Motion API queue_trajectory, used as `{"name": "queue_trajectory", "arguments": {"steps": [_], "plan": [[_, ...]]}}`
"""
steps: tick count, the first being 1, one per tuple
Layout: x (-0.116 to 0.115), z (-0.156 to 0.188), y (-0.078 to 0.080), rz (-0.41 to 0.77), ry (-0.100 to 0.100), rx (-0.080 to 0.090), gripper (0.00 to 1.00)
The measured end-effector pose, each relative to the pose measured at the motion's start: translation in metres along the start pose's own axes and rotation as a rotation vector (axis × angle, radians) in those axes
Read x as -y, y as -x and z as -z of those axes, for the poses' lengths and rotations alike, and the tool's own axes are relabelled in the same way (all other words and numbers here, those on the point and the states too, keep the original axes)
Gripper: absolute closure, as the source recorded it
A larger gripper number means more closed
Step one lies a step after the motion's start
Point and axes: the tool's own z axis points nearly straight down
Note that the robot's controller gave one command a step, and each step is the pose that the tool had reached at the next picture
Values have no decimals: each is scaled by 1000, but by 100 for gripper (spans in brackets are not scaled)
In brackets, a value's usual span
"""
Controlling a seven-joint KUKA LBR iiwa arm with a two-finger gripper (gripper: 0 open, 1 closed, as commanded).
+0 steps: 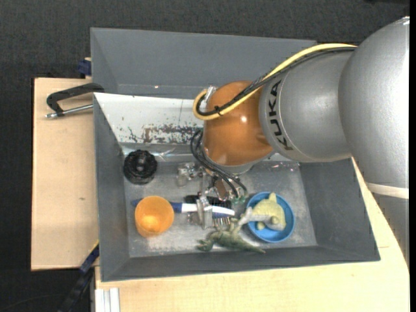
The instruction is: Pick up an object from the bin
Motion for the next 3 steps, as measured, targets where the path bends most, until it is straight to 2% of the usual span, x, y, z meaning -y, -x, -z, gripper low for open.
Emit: {"name": "queue_trajectory", "arguments": {"steps": [1,2,3], "plan": [[29,-18,-9,11,2,4,0],[28,-17,-8,13,1,10,100],[15,108,-11,118,-2,19,100]]}}
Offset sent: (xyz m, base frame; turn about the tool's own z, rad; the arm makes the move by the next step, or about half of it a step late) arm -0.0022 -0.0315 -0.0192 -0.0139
